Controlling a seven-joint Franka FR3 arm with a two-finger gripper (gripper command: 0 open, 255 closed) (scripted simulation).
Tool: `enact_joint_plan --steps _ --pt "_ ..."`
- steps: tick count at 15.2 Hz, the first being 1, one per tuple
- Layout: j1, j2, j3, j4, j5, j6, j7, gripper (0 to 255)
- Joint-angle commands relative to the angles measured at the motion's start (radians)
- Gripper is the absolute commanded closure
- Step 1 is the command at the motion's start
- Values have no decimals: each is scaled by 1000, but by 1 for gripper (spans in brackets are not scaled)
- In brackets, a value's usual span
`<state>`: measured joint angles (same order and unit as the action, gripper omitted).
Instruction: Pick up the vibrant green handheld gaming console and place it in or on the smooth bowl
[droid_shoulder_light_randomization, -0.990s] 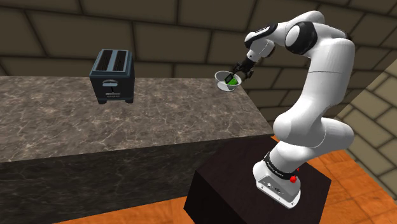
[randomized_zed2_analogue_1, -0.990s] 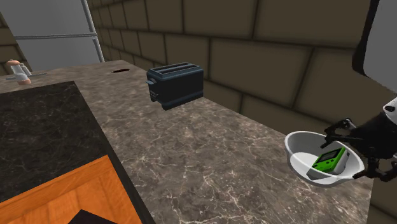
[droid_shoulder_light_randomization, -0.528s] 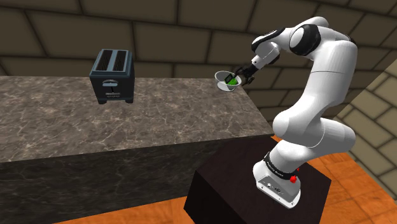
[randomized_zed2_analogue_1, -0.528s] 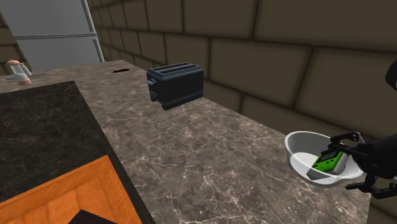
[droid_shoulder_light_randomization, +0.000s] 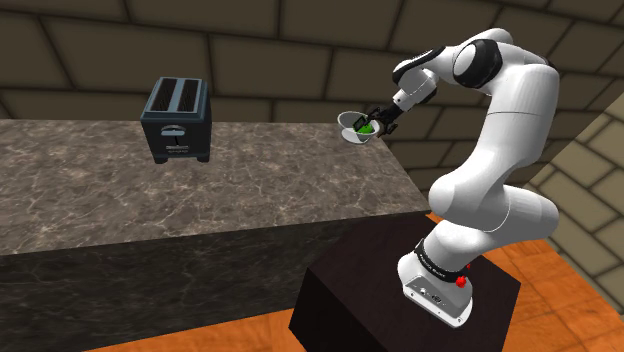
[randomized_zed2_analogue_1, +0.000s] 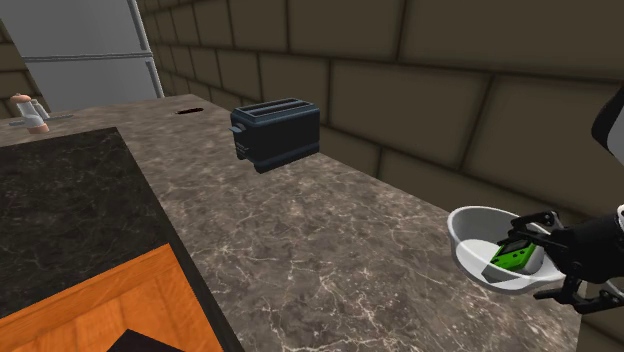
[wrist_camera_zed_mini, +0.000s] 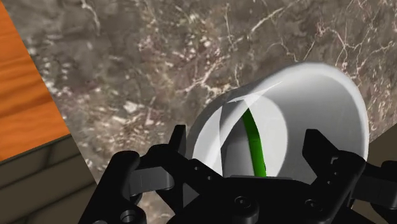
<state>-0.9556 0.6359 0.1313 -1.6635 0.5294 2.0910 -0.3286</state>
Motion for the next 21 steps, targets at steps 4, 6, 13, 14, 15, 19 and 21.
enact_joint_plan --steps 4,6,13,14,15,19,21 --pt "0 0 0 0 0 0 0 255" --pt "0 2 0 2 0 0 -1 255" --pt "0 -9 -1 0 -1 -8 4 255" --pt "0 -17 -1 0 -2 -16 9 255" --pt "-1 -25 -1 1 -4 -23 13 255" --pt "-2 -57 -2 5 -9 -56 31 255" --pt "-3 -73 -3 9 -11 -73 40 255"
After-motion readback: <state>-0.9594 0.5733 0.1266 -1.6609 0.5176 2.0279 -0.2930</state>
